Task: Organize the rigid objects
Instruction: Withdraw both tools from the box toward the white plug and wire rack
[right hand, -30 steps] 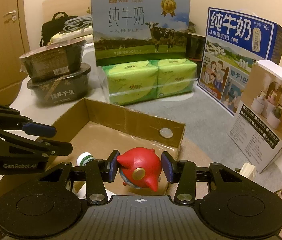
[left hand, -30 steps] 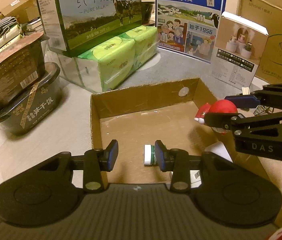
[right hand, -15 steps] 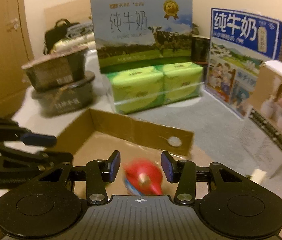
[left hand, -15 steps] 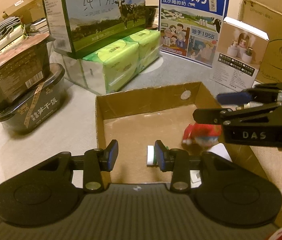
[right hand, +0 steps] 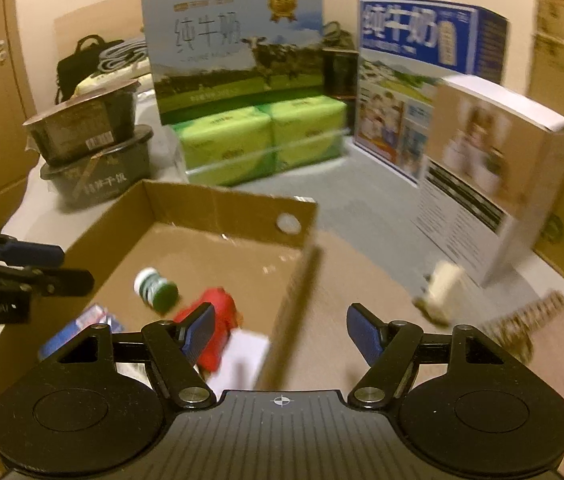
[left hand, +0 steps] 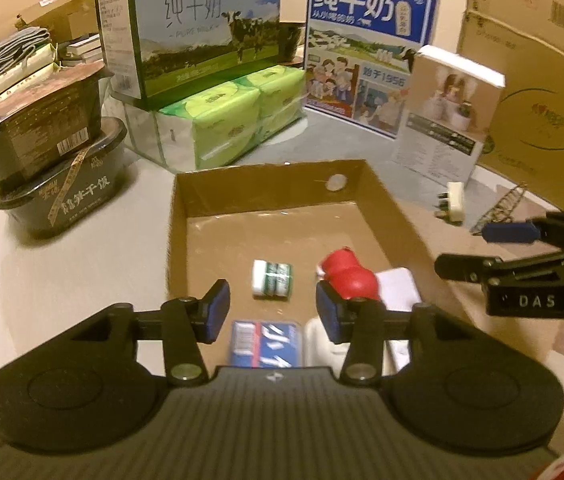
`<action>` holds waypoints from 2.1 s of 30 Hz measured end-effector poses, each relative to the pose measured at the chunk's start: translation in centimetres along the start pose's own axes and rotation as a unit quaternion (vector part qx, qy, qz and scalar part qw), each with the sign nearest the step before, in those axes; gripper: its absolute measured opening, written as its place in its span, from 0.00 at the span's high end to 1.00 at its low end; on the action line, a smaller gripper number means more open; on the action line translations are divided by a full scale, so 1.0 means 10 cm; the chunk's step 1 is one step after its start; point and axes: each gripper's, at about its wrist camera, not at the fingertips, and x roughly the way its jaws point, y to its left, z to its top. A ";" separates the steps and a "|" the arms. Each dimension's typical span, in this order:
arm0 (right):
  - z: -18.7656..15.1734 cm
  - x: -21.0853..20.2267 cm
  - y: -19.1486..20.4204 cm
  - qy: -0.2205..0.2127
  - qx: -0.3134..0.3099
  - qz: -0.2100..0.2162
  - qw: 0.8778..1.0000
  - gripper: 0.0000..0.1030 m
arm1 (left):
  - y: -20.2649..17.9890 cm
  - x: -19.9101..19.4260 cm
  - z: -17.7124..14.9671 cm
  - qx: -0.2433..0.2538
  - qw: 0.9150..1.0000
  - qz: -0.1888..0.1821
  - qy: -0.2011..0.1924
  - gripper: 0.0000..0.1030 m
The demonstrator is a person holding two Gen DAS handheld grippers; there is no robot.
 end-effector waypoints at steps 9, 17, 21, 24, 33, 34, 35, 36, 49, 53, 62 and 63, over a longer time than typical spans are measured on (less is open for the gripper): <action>-0.44 -0.60 -0.12 0.008 0.035 -0.026 0.999 0.28 | -0.39 -0.36 -0.23 -0.013 1.000 -0.018 -0.008 0.35; -0.93 -1.08 -0.34 0.022 0.066 -0.052 0.996 0.22 | -0.71 -0.64 -0.42 -0.028 0.999 -0.030 -0.022 0.20; -1.08 -1.30 -0.49 0.021 0.084 -0.071 0.994 0.21 | -0.90 -0.74 -0.48 -0.030 0.999 -0.035 -0.026 0.16; -1.14 -1.45 -0.58 0.017 0.094 -0.084 0.992 0.21 | -1.05 -0.77 -0.52 -0.025 0.999 -0.039 -0.024 0.14; -1.30 -1.74 -0.77 0.007 0.111 -0.103 0.988 0.20 | -1.46 -0.78 -0.62 0.009 0.998 -0.058 -0.017 0.11; -1.31 -1.76 -0.79 0.006 0.113 -0.105 0.988 0.20 | -1.49 -0.78 -0.62 0.013 0.998 -0.060 -0.016 0.11; -1.32 -1.78 -0.82 0.006 0.115 -0.106 0.988 0.20 | -1.52 -0.78 -0.62 0.016 0.998 -0.061 -0.016 0.11; -1.33 -1.78 -0.83 0.006 0.117 -0.108 0.987 0.20 | -1.54 -0.77 -0.62 0.019 0.998 -0.062 -0.015 0.11; -1.36 -1.84 -1.01 0.003 0.129 -0.112 0.985 0.20 | -1.74 -0.66 -0.55 0.055 0.995 -0.079 -0.008 0.11; -1.36 -1.83 -1.08 0.002 0.131 -0.114 0.985 0.20 | -1.77 -0.59 -0.46 0.070 0.994 -0.083 -0.010 0.11; -1.25 -1.71 -1.33 -0.010 0.105 -0.098 0.990 0.20 | -1.82 -0.32 -0.14 0.141 0.986 -0.090 -0.019 0.11; -1.23 -1.69 -1.37 -0.013 0.100 -0.096 0.990 0.20 | -1.83 -0.27 -0.11 0.151 0.984 -0.088 -0.018 0.11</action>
